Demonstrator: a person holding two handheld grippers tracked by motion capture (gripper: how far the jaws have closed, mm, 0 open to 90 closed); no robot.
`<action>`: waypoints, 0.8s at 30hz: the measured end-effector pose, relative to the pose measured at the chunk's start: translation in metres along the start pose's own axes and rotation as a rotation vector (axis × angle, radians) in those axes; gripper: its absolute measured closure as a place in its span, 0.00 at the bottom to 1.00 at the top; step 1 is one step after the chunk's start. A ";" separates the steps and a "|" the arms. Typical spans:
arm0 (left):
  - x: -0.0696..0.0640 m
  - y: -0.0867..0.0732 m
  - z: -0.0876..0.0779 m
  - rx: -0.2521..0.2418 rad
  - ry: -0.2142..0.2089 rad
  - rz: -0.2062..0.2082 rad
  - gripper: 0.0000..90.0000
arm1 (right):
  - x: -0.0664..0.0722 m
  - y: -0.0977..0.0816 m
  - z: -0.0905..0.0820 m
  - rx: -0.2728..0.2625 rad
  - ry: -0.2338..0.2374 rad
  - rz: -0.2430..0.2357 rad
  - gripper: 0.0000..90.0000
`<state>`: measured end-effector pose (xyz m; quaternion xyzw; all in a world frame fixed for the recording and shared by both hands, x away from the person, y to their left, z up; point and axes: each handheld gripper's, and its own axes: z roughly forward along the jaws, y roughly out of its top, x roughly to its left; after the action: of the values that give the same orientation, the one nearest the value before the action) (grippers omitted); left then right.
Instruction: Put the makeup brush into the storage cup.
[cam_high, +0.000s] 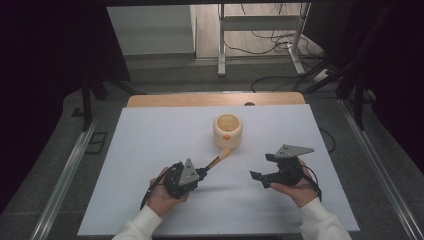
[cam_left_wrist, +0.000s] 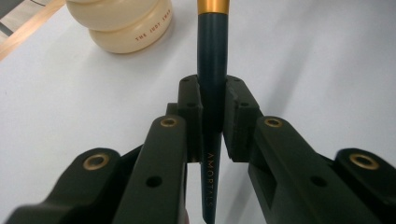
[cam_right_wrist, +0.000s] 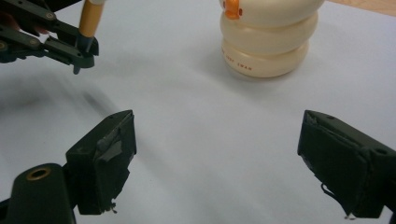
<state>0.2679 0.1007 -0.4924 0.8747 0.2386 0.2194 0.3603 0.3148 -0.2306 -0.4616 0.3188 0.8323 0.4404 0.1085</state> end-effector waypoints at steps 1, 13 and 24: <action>0.000 0.000 0.000 0.000 0.000 0.000 0.88 | 0.000 0.000 0.000 0.000 0.000 0.000 0.14; 0.006 -0.001 -0.004 -0.047 -0.019 -0.058 0.88 | -0.003 -0.009 0.000 0.004 -0.018 0.023 0.14; 0.007 -0.001 -0.006 -0.067 -0.023 -0.073 0.88 | -0.003 -0.012 -0.001 -0.042 -0.003 0.051 0.15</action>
<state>0.2698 0.1079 -0.4880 0.8554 0.2586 0.2038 0.3997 0.3116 -0.2380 -0.4706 0.3382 0.8144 0.4598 0.1049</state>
